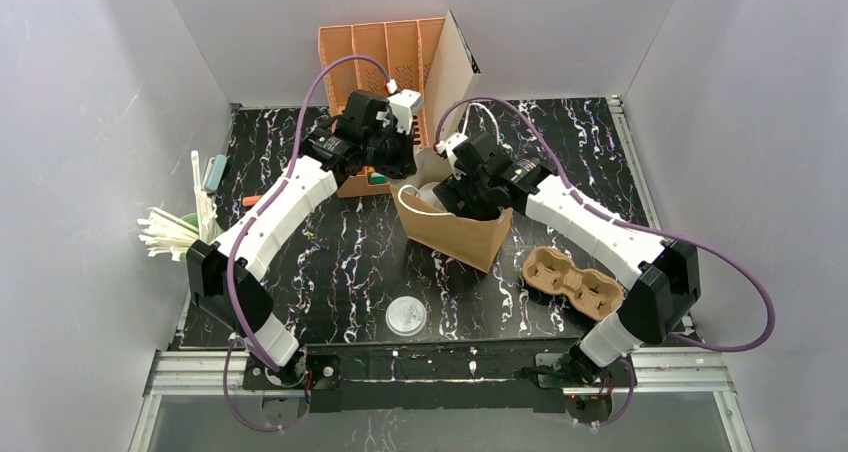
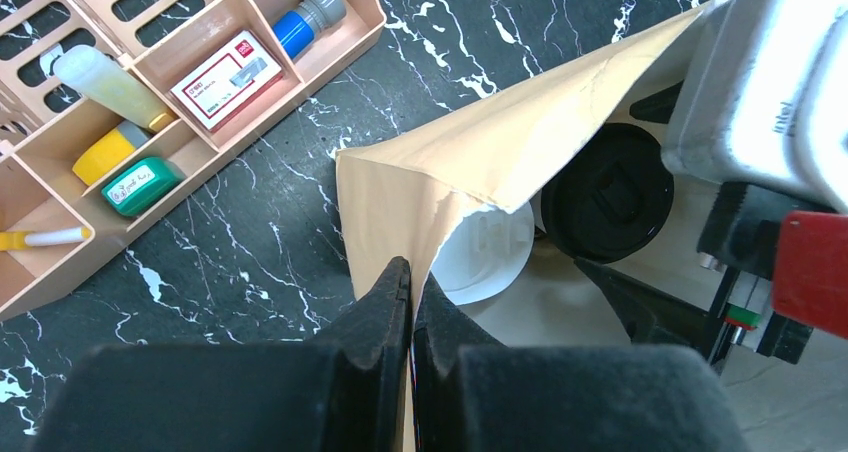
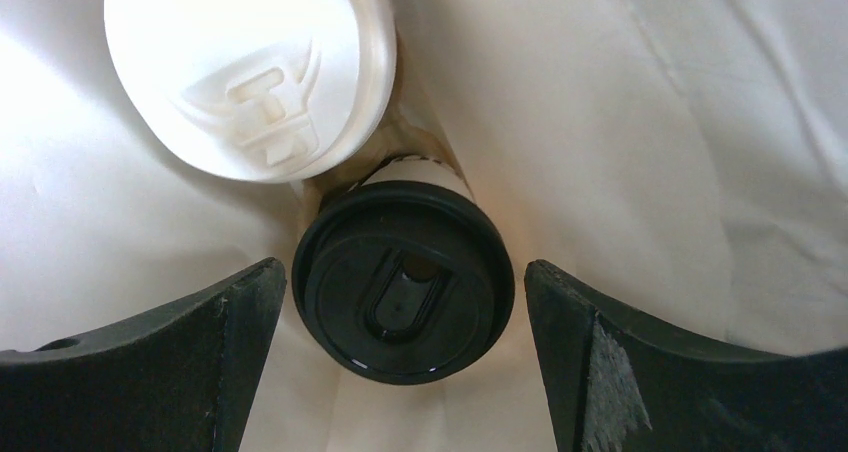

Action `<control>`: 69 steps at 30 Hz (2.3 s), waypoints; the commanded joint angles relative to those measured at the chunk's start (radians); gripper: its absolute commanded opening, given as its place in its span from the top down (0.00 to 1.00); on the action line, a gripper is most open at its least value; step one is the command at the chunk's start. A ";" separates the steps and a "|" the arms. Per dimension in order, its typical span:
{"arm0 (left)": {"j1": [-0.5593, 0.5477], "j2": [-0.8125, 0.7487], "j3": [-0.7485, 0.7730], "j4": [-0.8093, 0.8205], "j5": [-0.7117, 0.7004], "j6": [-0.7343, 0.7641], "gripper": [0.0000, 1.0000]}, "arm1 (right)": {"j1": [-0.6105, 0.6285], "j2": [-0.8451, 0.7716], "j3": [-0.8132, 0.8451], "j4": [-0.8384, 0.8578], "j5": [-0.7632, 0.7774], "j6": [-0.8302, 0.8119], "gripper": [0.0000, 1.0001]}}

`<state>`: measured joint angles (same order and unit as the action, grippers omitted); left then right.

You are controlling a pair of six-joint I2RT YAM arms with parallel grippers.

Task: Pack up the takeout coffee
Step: Place the coffee cup on the cup tray, then pick up the straw from the storage cup.

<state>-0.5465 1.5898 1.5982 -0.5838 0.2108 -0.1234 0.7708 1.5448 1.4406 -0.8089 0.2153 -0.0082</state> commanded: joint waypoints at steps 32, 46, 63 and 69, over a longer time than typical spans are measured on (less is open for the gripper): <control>0.008 0.007 0.064 -0.032 -0.158 -0.025 1.00 | -0.012 -0.032 0.323 -0.027 -0.176 -0.008 0.09; 0.008 -0.005 0.175 -0.056 -0.301 -0.107 0.46 | -0.016 -0.040 0.423 0.014 -0.093 0.039 0.13; 0.053 -0.230 0.227 -0.381 -0.981 -0.270 0.26 | -0.030 0.082 0.690 -0.090 -0.017 0.153 0.19; 0.188 -0.212 0.204 -0.479 -1.214 -0.179 0.24 | -0.030 0.053 0.656 -0.103 0.042 0.192 0.21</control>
<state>-0.4416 1.3544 1.8103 -0.9527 -0.7551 -0.3397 0.7456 1.6405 2.0987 -0.9184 0.1993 0.1398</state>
